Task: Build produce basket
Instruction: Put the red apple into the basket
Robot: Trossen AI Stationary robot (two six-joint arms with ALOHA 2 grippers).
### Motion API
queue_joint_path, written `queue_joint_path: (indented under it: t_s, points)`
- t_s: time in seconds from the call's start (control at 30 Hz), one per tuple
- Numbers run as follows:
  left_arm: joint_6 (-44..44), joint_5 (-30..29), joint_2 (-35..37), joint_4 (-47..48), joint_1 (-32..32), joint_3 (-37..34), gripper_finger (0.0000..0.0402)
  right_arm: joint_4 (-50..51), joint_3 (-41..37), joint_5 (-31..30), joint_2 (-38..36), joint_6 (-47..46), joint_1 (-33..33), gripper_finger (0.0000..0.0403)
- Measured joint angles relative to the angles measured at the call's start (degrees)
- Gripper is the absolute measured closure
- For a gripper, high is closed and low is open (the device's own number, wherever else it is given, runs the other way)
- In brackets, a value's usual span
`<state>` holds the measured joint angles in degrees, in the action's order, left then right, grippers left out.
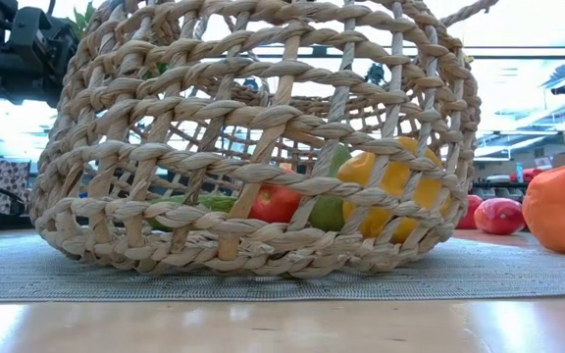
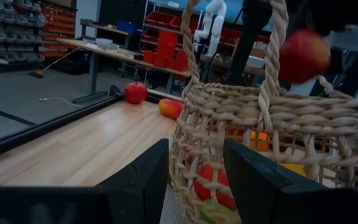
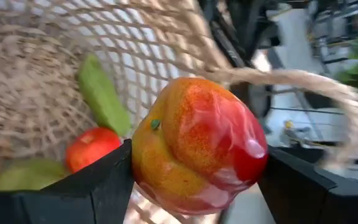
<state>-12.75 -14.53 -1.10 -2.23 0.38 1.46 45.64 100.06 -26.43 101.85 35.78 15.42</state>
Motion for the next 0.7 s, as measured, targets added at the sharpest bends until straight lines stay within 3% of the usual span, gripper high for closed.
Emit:
queue_joint_path:
  t_s: [0.5,0.7]
  points:
    - [0.00,0.00,-0.28,0.36,0.02,-0.02,0.0241,-8.30,-2.00,20.31,14.47,-3.91,-3.41,0.0099]
    - [0.00,0.00,-0.28,0.36,0.03,-0.02,0.0241,-8.03,-2.06,24.55,16.74,-11.08,-3.39,0.0099]
